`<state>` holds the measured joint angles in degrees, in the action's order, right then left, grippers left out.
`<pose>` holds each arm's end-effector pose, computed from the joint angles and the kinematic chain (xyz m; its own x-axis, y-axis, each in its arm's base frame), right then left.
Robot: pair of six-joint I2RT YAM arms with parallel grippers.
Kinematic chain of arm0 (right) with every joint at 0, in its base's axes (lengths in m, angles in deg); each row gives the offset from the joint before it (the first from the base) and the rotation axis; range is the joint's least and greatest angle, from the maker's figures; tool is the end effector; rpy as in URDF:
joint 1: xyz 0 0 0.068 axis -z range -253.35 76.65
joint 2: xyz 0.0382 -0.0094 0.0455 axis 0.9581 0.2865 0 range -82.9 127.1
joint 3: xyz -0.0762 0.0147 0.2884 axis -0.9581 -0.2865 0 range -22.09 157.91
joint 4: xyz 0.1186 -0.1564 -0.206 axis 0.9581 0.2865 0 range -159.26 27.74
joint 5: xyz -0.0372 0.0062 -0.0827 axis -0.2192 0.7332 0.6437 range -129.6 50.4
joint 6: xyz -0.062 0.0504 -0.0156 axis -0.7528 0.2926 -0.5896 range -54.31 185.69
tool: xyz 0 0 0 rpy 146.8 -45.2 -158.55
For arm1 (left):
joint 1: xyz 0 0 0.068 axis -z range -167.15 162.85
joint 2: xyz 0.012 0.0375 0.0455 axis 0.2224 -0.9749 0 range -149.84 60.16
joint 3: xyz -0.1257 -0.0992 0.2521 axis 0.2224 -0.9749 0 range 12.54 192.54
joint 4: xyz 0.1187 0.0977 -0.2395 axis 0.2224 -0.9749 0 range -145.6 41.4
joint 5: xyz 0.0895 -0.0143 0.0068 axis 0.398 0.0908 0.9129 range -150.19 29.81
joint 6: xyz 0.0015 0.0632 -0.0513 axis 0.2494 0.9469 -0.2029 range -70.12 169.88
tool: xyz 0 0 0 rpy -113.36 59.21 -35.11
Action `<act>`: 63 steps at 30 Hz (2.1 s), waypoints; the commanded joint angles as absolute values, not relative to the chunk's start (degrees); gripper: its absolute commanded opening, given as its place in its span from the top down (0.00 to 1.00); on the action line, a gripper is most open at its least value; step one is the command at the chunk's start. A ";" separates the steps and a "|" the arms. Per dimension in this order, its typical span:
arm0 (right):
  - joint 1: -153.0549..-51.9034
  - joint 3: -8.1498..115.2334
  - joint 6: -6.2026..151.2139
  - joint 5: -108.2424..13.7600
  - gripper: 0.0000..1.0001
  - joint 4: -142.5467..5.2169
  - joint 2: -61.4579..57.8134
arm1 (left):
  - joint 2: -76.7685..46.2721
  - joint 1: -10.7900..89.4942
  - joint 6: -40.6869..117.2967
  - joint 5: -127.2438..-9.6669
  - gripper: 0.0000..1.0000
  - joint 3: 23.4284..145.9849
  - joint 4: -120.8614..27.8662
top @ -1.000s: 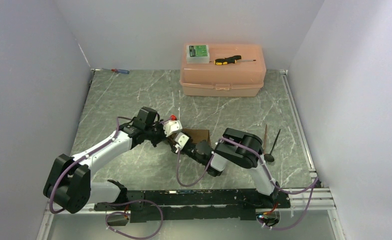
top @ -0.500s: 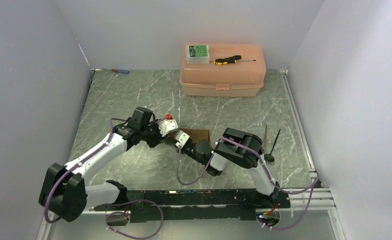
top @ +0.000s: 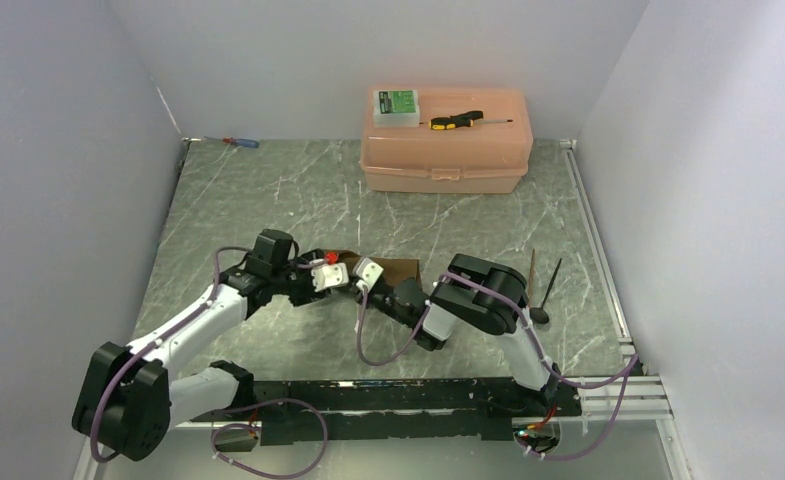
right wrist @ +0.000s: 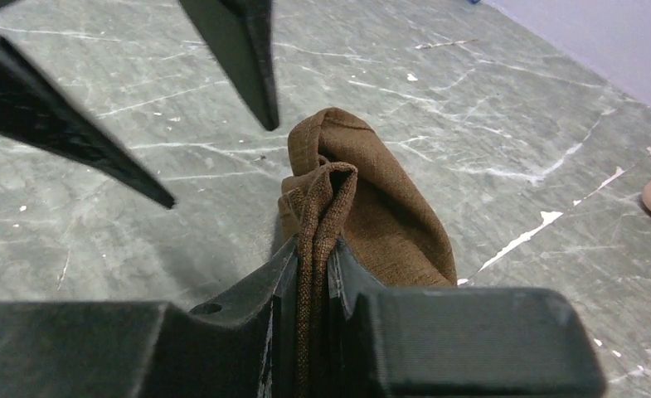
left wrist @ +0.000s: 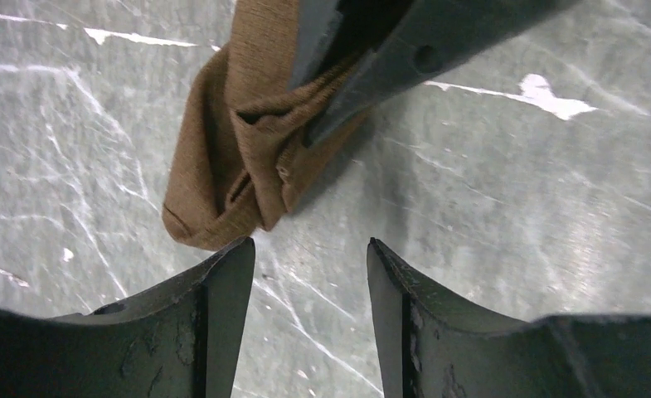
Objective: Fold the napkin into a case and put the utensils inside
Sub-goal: Pass from the left arm to the right, then fold the 2/3-rectangle-folded napkin at the center of the board.
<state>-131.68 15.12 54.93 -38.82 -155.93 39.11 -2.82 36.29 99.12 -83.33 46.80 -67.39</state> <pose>0.2121 0.3423 0.1017 0.1744 -0.0730 -0.9820 -0.8257 0.5324 -0.1862 0.2157 -0.1236 0.1931 0.0197 0.7506 -0.6605 0.9102 0.2599 0.3225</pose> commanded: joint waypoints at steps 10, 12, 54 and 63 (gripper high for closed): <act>-131.14 13.83 59.54 -44.61 0.81 -167.42 39.16 | -5.72 35.35 110.40 -90.19 0.40 44.72 -54.71; -130.98 14.07 59.83 -45.02 0.81 -167.35 39.33 | -5.66 35.36 112.04 -92.15 0.39 44.29 -54.84; -127.04 16.34 69.99 -51.72 0.96 -166.99 41.81 | -12.29 36.91 119.34 -92.31 0.59 42.28 -46.49; -126.42 16.60 71.35 -51.38 0.97 -167.24 41.92 | -11.64 37.88 119.57 -91.61 0.68 41.49 -47.35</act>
<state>-126.96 15.43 69.42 -50.65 -156.31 41.61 -12.55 37.12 119.34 -91.74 41.99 -48.81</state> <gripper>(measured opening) 0.091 0.333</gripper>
